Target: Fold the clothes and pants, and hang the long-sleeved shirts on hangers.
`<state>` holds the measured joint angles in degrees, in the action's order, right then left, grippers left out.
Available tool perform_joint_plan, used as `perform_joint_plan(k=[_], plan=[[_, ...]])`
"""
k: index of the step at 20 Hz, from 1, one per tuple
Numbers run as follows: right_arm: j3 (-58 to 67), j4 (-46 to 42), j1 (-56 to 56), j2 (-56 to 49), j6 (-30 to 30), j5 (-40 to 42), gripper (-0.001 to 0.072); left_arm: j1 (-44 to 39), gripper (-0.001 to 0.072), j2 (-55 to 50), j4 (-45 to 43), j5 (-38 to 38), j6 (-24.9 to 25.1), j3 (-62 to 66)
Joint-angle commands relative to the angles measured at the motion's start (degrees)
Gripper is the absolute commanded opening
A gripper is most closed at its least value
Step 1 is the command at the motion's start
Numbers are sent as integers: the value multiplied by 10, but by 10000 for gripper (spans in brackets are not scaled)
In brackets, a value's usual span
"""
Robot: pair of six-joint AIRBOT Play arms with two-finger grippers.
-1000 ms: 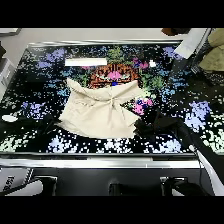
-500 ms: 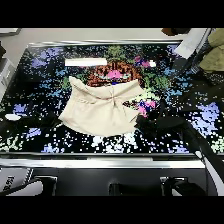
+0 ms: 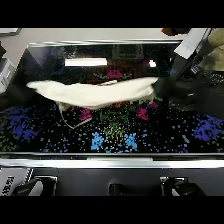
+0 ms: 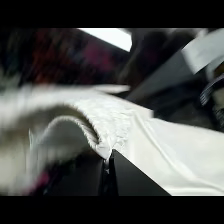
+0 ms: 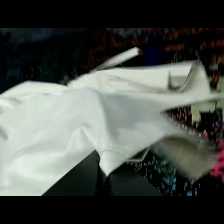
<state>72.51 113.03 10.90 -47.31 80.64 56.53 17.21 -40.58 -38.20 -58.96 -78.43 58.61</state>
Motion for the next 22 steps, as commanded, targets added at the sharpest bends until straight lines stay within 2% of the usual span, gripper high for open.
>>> perform_joint_plan(k=[1, 6, 11, 16, 20, 22], plan=[[100, -40, 0, 71, 14, 50, 20, 0, 15, 152, 1, 20, -22, 49], [111, -33, 0, 144, -1, 34, 20, 0, 16, 246, -36, 35, -98, 48], [111, -47, 0, 106, -7, 2, 20, 0, 15, 199, -37, 35, -127, 46], [111, -50, 0, -80, -90, -36, 21, -1, 16, 11, -37, 29, -87, 46], [111, 15, 0, -276, -90, -84, 21, -15, 17, -219, -35, 37, -58, 46], [111, 25, 0, -360, -89, -124, 21, -28, 17, -326, -24, 63, -21, 47]])
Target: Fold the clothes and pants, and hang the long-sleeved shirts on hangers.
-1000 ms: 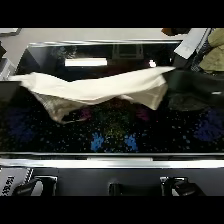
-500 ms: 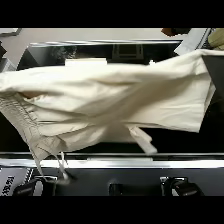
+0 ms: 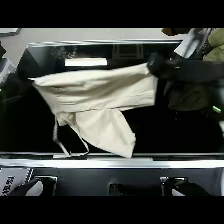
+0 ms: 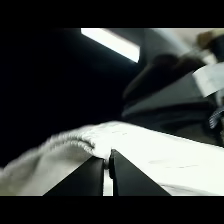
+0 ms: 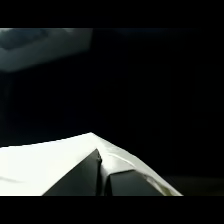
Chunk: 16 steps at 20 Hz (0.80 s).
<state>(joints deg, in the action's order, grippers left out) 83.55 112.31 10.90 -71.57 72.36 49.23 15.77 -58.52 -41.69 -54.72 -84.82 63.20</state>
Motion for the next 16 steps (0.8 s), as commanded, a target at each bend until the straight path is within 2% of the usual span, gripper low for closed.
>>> perform_joint_plan(k=[1, 6, 8, 9, 10, 11, 12, 13, 15, 16], plan=[[1, 44, 0, -156, -6, -73, 22, -19, 17, -198, 31, 36, 63, 2], [1, 102, 0, -272, -6, -165, 22, -26, 17, -352, 199, 73, 189, 8], [1, 116, 0, -289, -16, -183, 34, -29, 28, -377, 236, 72, 208, 8], [1, 116, 0, -292, -26, -188, 125, -29, 62, -381, 238, 73, 208, 8], [1, 117, 0, -292, -28, -189, 264, -29, 103, -380, 237, 73, 210, 8], [1, 120, 0, -289, -28, -184, 397, -25, 268, -377, 237, 70, 210, 11], [1, 120, -2, -282, -28, -167, 440, -18, 467, -371, 237, 59, 210, 17], [2, 120, -10, -271, -27, -141, 469, -7, 536, -363, 237, 45, 210, 23], [3, 120, -41, -235, -13, -60, 658, 33, 537, -333, 236, 8, 210, 33], [3, 120, -67, -212, 10, -16, 674, 56, 537, -314, 230, -8, 210, 33]])
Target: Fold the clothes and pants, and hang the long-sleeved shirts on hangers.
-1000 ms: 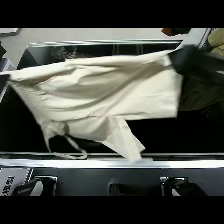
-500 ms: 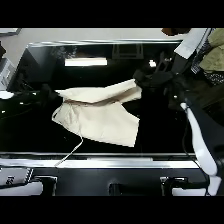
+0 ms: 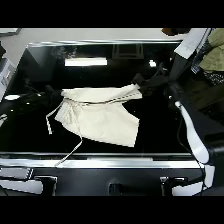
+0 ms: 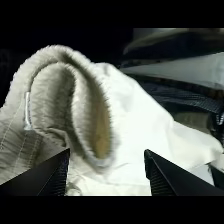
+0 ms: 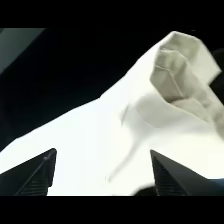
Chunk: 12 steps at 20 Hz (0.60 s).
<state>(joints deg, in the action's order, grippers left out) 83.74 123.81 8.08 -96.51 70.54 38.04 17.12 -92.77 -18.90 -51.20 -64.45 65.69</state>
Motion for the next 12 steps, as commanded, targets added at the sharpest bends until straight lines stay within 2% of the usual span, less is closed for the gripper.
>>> perform_joint_plan(k=[1, 5, 7, 9, 12], plan=[[1, 5, -71, 64, 51, 146, 674, 68, 537, 47, -11, -62, 5, 8], [-1, 5, -210, 148, 128, 346, 675, 156, 537, 114, -158, -167, -31, 6], [-31, 5, -251, 177, 161, 435, 677, 175, 536, 146, -199, -173, -41, -26], [-122, 5, -258, 219, 177, 461, 676, 179, 536, 180, -200, -148, -50, -91], [-325, 53, -223, 307, 178, 415, 673, 179, 536, 207, -199, -148, -50, -186]])
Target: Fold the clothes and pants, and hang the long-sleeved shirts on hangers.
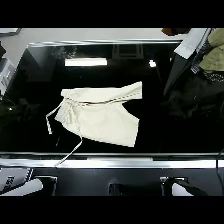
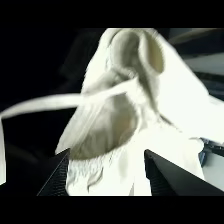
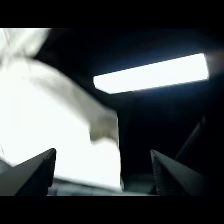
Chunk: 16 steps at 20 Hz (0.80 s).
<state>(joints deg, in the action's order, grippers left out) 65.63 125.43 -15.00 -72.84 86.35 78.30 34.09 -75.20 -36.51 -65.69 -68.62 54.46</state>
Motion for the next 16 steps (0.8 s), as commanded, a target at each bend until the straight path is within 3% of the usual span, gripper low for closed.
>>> perform_joint_plan(k=[1, 5, 9, 12, 16], plan=[[-202, 59, 27, 96, 20, -16, 671, 9, 536, 34, -23, -4, -8, -94], [-347, 77, 153, 137, -20, -127, 669, -11, 537, 35, -21, -1, -3, -129], [-373, 62, 266, 137, -93, -198, 668, -43, 536, 35, -21, 22, -2, -129], [-373, 48, 289, 137, -140, -255, 662, -61, 536, 35, -21, 40, -4, -129], [-372, 70, 289, 101, -153, -306, 657, -84, 536, 33, -21, 63, -4, -129]])
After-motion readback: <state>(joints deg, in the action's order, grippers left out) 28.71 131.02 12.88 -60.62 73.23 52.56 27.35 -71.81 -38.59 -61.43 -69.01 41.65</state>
